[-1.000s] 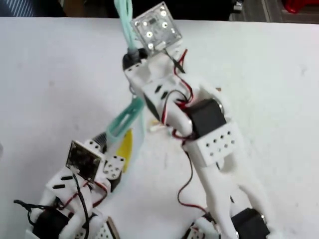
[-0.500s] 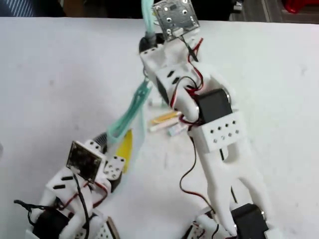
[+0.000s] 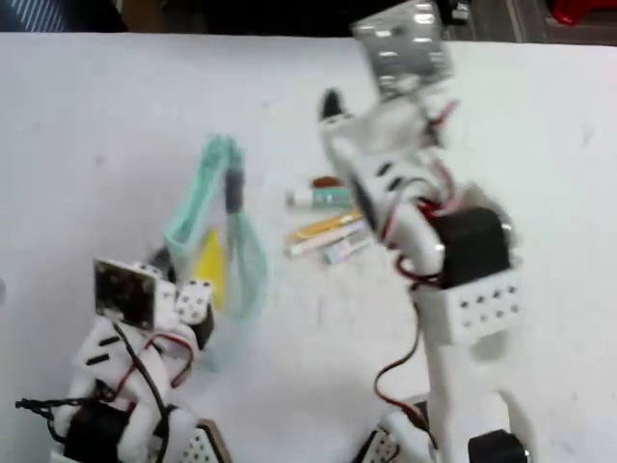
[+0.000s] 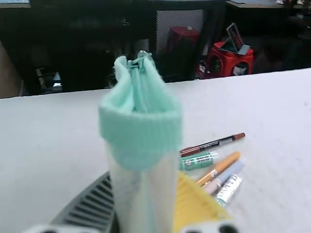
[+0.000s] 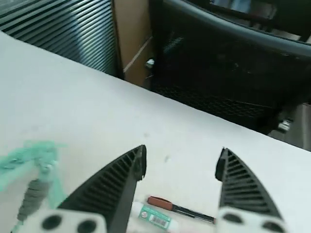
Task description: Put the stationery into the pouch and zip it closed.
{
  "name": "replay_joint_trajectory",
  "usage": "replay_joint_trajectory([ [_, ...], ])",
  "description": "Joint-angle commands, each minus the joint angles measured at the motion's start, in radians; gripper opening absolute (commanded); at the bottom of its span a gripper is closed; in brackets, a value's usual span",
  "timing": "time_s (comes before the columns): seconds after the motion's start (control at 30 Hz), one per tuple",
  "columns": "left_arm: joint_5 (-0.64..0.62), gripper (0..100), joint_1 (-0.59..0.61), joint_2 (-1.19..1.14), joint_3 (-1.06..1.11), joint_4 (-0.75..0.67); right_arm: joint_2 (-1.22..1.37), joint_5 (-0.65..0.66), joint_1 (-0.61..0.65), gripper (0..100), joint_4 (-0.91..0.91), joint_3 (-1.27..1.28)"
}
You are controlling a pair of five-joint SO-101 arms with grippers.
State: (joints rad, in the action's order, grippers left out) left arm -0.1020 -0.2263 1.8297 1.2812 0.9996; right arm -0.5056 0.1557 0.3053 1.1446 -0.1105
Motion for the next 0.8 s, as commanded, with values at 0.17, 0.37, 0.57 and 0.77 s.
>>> replay_joint_trajectory([
  [0.17, -0.028, 2, 0.038, -0.001, 0.051, -0.281, 0.044, 0.262, -0.202, 21.1, 0.105, 0.087],
  [0.37, 0.118, 2, -0.105, -0.002, 0.109, -0.471, 0.114, 0.377, -0.232, 21.1, 0.088, 0.221],
  [0.57, 0.118, 2, -0.116, -0.002, 0.150, -0.479, 0.239, 0.551, -0.237, 21.1, -0.005, 0.253],
  [0.77, 0.126, 2, -0.064, -0.001, 0.245, -0.479, 0.501, 0.559, -0.240, 21.1, -0.008, 0.071],
])
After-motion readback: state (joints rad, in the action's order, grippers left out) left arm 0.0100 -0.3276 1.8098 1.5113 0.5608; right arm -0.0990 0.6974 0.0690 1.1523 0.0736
